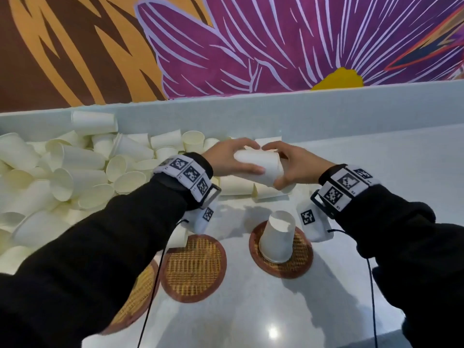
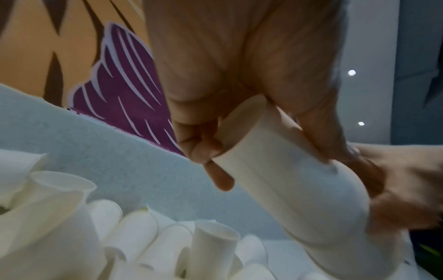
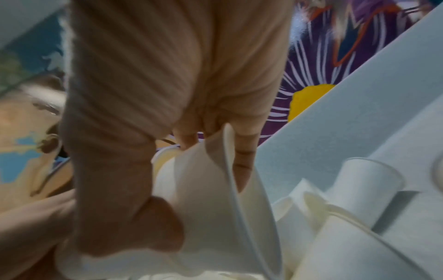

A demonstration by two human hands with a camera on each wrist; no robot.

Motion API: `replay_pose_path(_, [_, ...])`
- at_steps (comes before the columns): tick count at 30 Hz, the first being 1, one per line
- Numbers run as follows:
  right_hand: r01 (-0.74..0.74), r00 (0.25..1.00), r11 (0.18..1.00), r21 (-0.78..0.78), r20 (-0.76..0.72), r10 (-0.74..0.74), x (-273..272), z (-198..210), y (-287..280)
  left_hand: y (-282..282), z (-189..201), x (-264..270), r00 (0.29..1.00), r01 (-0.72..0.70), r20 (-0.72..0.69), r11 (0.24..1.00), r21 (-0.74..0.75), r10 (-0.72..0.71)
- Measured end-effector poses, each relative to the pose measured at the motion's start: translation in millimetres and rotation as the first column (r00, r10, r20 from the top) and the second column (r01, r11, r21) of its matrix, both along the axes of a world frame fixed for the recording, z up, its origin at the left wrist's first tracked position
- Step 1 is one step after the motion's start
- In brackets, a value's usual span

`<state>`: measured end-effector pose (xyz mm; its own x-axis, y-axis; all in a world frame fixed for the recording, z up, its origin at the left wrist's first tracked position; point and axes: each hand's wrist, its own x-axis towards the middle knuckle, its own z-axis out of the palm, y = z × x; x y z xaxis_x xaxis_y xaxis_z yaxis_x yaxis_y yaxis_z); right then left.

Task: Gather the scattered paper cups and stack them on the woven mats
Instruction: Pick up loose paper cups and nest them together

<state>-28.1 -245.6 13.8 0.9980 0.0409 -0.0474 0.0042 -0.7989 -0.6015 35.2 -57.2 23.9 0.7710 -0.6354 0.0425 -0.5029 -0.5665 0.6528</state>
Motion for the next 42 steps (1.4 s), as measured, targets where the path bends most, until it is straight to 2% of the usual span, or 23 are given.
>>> replay_pose_path(3, [-0.052, 0.999, 0.995, 0.090, -0.003, 0.053, -2, 16, 21, 18, 18, 1, 0.989, -0.145, -0.044, 0.987, -0.069, 0.143])
replay_pose_path(6, [-0.142, 0.989, 0.988, 0.059, -0.030, 0.144, -2, 20, 59, 39, 31, -3, 0.973, -0.207, -0.130, 0.970, -0.130, 0.191])
replay_pose_path(9, [-0.197, 0.975, 0.976, 0.094, -0.082, 0.204, -1, 10, 103, 59, 41, -11, 0.982, -0.153, -0.104, 0.987, 0.054, 0.158])
replay_pose_path(12, [-0.187, 0.963, 0.957, 0.223, -0.149, 0.223, -3, -16, 134, 76, 42, -22, 0.992, -0.120, -0.005, 0.943, 0.310, 0.128])
replay_pose_path(14, [-0.179, 0.955, 0.948, 0.265, -0.184, 0.232, -6, -34, 145, 86, 30, -30, 0.994, -0.105, 0.004, 0.910, 0.400, 0.112])
replay_pose_path(17, [-0.238, 0.922, 0.914, 0.330, -0.220, 0.320, -11, -56, 151, 94, 0, -42, 0.998, -0.026, -0.030, 0.871, 0.491, 0.047])
replay_pose_path(19, [-0.261, 0.899, 0.922, 0.287, -0.274, 0.341, -14, -66, 153, 96, -18, -49, 0.999, 0.052, -0.042, 0.851, 0.522, -0.035])
replay_pose_path(21, [-0.297, 0.876, 0.939, 0.173, -0.342, 0.340, -13, -76, 151, 98, -34, -55, 0.994, 0.106, -0.035, 0.839, 0.534, -0.104])
replay_pose_path(25, [-0.331, 0.859, 0.943, 0.025, -0.406, 0.312, -10, -82, 143, 105, -68, -63, 0.972, 0.141, 0.031, 0.684, 0.715, -0.233])
replay_pose_path(26, [-0.321, 0.864, 0.947, 0.015, -0.404, 0.299, -9, -82, 142, 107, -73, -64, 0.970, 0.129, 0.050, 0.675, 0.726, -0.239])
replay_pose_path(29, [-0.281, 0.885, 0.960, 0.004, -0.386, 0.261, -4, -81, 139, 110, -74, -60, 0.971, 0.139, 0.046, 0.715, 0.685, -0.233])
replay_pose_path(32, [-0.243, 0.909, 0.970, -0.009, -0.351, 0.224, 1, -81, 138, 112, -52, -53, 0.983, 0.172, -0.136, 0.850, 0.498, -0.120])
replay_pose_path(34, [-0.206, 0.928, 0.978, 0.017, -0.314, 0.200, 4, -79, 137, 116, -36, -42, 0.988, 0.052, -0.156, 0.948, 0.314, -0.003])
replay_pose_path(36, [-0.170, 0.945, 0.985, 0.017, -0.280, 0.168, 7, -79, 137, 124, -27, -27, 0.987, -0.133, -0.058, 0.971, 0.196, 0.147])
replay_pose_path(37, [-0.155, 0.951, 0.988, 0.014, -0.270, 0.153, 8, -79, 137, 129, -27, -20, 0.982, -0.183, 0.002, 0.956, 0.231, 0.188])
replay_pose_path(38, [-0.140, 0.953, 0.990, 0.014, -0.270, 0.138, 9, -80, 137, 134, -30, -14, 0.982, -0.189, 0.039, 0.924, 0.334, 0.187])
replay_pose_path(40, [-0.124, 0.949, 0.992, 0.012, -0.289, 0.122, 10, -84, 139, 141, -42, -7, 0.992, -0.105, 0.005, 0.787, 0.608, 0.128])
replay_pose_path(42, [-0.130, 0.946, 0.991, -0.001, -0.299, 0.124, 8, -88, 139, 143, -59, -7, 0.994, -0.034, -0.043, 0.658, 0.752, 0.101])
